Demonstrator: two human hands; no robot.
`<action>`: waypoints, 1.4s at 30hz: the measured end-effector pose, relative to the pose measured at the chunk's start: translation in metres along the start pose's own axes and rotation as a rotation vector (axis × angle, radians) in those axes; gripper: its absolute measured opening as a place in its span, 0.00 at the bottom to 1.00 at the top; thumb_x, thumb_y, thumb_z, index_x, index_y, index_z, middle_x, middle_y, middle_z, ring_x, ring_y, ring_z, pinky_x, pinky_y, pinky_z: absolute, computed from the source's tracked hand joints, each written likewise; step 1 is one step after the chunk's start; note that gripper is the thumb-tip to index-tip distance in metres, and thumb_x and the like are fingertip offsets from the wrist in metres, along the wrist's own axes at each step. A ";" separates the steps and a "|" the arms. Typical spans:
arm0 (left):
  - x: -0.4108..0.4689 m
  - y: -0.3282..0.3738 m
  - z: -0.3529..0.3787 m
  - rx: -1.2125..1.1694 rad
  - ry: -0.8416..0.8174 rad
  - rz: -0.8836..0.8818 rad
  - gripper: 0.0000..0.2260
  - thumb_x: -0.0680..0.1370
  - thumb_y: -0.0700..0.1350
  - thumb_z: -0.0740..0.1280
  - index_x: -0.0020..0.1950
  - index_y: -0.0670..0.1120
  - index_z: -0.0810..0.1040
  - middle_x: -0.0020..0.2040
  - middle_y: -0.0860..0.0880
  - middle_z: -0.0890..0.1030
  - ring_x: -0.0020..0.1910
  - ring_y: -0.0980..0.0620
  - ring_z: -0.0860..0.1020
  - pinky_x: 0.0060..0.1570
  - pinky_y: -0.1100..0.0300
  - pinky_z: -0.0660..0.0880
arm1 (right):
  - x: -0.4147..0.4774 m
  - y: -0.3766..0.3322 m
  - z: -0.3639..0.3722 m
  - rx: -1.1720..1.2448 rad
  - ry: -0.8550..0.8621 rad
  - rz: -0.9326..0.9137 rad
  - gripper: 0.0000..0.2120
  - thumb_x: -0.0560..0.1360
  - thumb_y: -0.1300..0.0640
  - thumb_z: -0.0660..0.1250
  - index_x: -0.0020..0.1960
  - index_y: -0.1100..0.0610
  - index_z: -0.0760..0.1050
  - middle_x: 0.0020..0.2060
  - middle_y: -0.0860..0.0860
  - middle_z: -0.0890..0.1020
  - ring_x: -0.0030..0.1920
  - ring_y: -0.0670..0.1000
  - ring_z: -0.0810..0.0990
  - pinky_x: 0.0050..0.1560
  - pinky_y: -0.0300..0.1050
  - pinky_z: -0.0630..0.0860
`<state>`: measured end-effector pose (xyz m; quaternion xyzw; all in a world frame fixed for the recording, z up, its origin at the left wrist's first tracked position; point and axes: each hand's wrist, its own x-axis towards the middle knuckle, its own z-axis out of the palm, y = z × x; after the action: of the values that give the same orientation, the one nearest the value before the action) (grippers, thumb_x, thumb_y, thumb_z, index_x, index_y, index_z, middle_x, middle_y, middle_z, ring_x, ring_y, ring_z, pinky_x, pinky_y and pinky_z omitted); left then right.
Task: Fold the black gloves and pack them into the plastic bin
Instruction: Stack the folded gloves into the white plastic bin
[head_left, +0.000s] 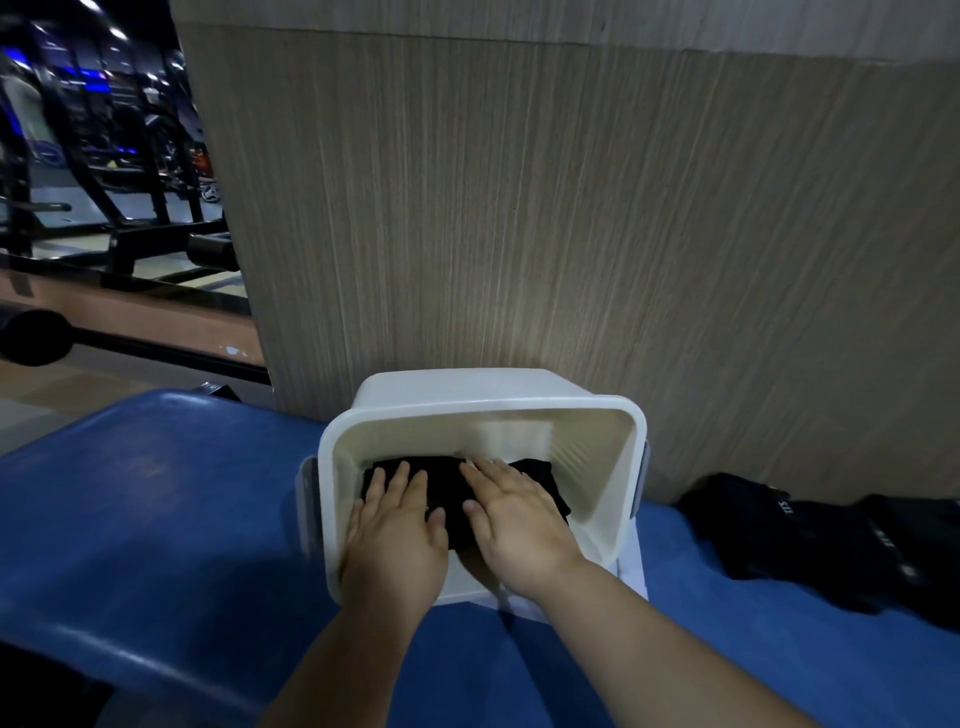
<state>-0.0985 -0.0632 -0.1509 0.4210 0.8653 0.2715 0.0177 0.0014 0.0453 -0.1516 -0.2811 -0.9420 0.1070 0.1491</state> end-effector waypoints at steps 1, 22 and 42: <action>-0.003 0.003 -0.001 0.011 0.021 -0.002 0.24 0.83 0.53 0.52 0.78 0.52 0.55 0.79 0.54 0.52 0.78 0.53 0.46 0.76 0.56 0.44 | -0.005 0.001 -0.003 -0.003 0.021 -0.006 0.23 0.83 0.49 0.50 0.77 0.49 0.56 0.77 0.47 0.57 0.77 0.47 0.52 0.76 0.43 0.47; -0.066 0.128 0.081 -0.261 -0.243 0.225 0.10 0.80 0.51 0.60 0.56 0.50 0.77 0.54 0.53 0.80 0.57 0.51 0.72 0.55 0.61 0.67 | -0.162 0.131 -0.046 0.216 0.493 0.568 0.06 0.77 0.55 0.65 0.52 0.53 0.79 0.47 0.44 0.76 0.41 0.46 0.75 0.43 0.39 0.69; -0.021 0.250 0.127 -0.511 -0.548 -0.009 0.15 0.82 0.55 0.56 0.52 0.45 0.76 0.55 0.45 0.79 0.58 0.45 0.76 0.53 0.57 0.70 | -0.172 0.178 -0.055 0.391 0.506 0.741 0.16 0.79 0.52 0.62 0.67 0.49 0.72 0.63 0.45 0.76 0.62 0.47 0.74 0.58 0.40 0.70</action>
<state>0.1277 0.1031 -0.1423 0.4561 0.7346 0.3560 0.3544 0.2459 0.1005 -0.1892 -0.5813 -0.6750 0.2559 0.3754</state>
